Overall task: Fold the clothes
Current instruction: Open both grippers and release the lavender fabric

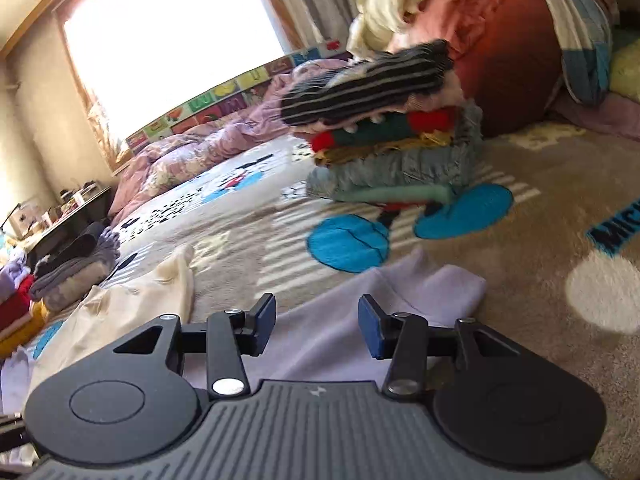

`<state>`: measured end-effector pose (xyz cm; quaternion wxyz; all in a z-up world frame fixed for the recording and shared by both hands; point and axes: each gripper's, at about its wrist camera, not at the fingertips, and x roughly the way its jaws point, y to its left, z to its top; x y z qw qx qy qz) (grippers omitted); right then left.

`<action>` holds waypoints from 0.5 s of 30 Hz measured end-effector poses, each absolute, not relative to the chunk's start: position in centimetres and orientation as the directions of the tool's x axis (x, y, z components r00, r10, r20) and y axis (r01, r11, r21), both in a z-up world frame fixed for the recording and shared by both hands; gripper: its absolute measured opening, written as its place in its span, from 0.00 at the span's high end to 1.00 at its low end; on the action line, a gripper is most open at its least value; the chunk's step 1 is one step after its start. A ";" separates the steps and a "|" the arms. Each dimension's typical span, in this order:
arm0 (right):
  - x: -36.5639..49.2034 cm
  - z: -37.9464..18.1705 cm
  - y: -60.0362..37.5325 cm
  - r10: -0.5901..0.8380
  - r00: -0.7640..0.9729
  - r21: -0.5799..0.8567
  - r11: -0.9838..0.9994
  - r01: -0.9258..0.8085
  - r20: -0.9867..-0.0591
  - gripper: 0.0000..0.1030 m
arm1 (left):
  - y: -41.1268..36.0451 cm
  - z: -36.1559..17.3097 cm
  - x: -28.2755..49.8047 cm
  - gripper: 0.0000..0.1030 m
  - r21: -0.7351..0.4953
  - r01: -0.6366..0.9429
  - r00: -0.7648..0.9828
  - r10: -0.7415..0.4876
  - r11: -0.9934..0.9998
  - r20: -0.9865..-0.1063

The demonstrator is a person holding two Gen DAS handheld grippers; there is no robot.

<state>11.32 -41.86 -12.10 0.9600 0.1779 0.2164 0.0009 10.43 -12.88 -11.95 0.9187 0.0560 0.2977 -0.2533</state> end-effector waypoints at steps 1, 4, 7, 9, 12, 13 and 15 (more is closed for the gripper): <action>11.7 -11.6 -40.3 0.099 0.909 0.298 0.954 0.028 -0.404 0.54 | -12.1 -11.8 10.9 0.59 -0.057 0.476 0.701 -0.418 0.878 -0.578; 12.7 -10.5 -35.0 0.195 0.900 0.152 0.978 -0.146 -0.389 0.57 | -9.5 -11.3 12.6 0.67 -0.093 0.400 0.722 -0.376 0.912 -0.581; 13.5 -10.4 -29.6 0.284 0.860 -0.001 0.949 -0.314 -0.424 0.58 | -8.0 -10.5 14.1 0.69 -0.097 0.363 0.736 -0.349 0.927 -0.580; 13.6 -10.9 -26.3 0.333 0.822 -0.097 0.902 -0.420 -0.462 0.62 | -7.4 -9.8 15.1 0.70 -0.110 0.362 0.733 -0.355 0.926 -0.580; 12.8 -11.7 -22.4 0.377 0.772 -0.196 0.824 -0.532 -0.512 0.63 | -7.9 -8.9 16.4 0.70 -0.079 0.379 0.733 -0.351 0.922 -0.582; 12.5 -11.8 -21.5 0.386 0.762 -0.218 0.803 -0.555 -0.521 0.63 | -8.2 -8.7 16.8 0.70 -0.067 0.384 0.734 -0.348 0.921 -0.583; 12.3 -11.7 -20.7 0.401 0.750 -0.219 0.788 -0.575 -0.526 0.64 | -8.6 -8.6 17.8 0.70 -0.059 0.391 0.727 -0.348 0.918 -0.592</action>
